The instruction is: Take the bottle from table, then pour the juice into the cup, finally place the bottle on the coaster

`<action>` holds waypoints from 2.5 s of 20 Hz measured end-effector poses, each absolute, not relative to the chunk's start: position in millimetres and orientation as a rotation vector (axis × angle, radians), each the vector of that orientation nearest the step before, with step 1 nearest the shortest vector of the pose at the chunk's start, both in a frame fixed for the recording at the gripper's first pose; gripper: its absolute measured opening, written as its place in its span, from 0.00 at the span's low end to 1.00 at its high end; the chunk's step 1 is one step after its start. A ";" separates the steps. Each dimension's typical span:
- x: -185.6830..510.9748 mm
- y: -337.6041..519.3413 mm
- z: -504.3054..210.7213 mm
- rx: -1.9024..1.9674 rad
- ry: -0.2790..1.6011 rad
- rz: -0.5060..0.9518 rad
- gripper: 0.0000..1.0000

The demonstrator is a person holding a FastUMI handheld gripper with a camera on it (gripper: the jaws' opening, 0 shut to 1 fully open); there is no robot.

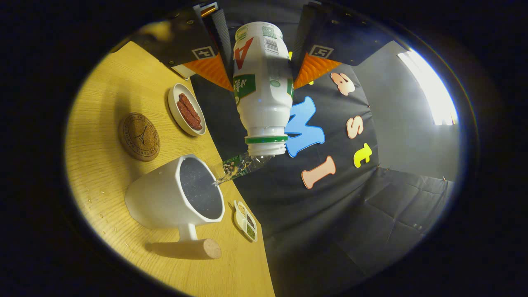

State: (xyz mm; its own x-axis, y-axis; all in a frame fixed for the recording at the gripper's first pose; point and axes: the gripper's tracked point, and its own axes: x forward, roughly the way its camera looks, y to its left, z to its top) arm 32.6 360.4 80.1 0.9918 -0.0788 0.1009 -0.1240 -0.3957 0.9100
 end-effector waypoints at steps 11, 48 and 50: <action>30.3 347.7 83.1 2.079 -0.203 0.021 0.67; 31.7 345.5 92.1 2.128 -0.241 0.029 0.67; 30.8 344.7 91.9 2.127 -0.240 0.028 0.67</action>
State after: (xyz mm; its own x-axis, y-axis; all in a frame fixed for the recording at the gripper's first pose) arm 30.8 344.7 91.9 0.9804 -0.1602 0.1146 -0.1825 -0.5199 0.8345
